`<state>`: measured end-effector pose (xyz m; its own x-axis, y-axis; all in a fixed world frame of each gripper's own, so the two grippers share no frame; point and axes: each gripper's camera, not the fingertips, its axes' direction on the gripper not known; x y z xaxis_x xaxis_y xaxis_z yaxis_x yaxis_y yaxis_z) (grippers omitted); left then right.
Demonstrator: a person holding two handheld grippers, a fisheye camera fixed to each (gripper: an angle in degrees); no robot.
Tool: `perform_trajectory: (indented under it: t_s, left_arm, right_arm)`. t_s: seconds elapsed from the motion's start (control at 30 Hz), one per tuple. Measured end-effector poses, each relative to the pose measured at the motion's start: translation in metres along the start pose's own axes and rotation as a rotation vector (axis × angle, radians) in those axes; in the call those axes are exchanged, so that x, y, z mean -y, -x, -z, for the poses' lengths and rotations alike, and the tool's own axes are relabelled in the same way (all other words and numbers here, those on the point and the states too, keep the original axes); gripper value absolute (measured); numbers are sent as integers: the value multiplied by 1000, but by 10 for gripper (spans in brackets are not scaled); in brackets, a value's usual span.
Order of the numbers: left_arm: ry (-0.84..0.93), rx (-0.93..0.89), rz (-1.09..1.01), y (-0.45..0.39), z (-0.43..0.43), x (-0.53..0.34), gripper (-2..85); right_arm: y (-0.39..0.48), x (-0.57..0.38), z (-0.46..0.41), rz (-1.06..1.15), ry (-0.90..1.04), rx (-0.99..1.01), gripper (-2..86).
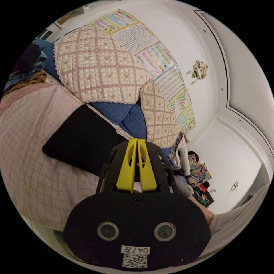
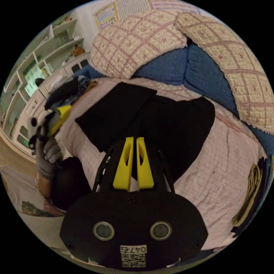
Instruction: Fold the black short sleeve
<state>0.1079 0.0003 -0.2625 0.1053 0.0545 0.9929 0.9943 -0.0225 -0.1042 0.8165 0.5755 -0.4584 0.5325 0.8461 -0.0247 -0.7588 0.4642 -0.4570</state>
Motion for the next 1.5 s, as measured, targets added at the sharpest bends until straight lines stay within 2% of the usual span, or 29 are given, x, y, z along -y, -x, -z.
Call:
perform_trajectory:
  t_s: [0.07,0.17,0.23,0.3,0.37,0.5,0.6,0.73,0.8,0.9,1.03,1.1,1.3,1.5]
  left_arm:
    - [15,-18,16,13,-16,-4,-6]
    - [87,-46,34,29,-53,-8,14]
    - [213,-131,93,45,-98,-5,62]
    - [433,-262,184,65,-180,-2,137]
    - [513,-289,269,86,-234,-6,154]
    - [549,-375,457,133,-328,-10,169]
    - [579,-294,464,147,-390,-8,168]
    - [637,-277,473,159,-468,-8,139]
    - [710,-237,414,157,-519,-7,95]
    - [722,-219,291,146,-553,5,48]
    - [688,-155,85,126,-555,25,20]
    - [704,-44,-23,121,-557,23,7]
    - [819,150,-196,113,-592,-1,2]
    - [782,204,-327,84,-592,-1,13]
  right_arm:
    - [8,0,16,27,-146,102,-8]
    - [20,-3,21,97,-188,173,-8]
    - [26,-6,15,116,-165,188,-8]
    - [31,-8,6,117,-141,176,-8]
    - [36,-9,-1,115,-146,176,-8]
    - [44,-10,-1,132,-210,196,-8]
    - [46,-9,-5,133,-242,228,-8]
    - [51,-7,-19,152,-252,267,-8]
    - [55,-5,-28,153,-242,262,-8]
    - [66,2,-46,172,-205,200,-8]
    - [85,15,-77,196,-141,121,-8]
    - [92,22,-94,196,-108,113,-8]
    - [106,47,-153,206,60,44,-8]
    - [113,67,-193,245,107,-17,-8]
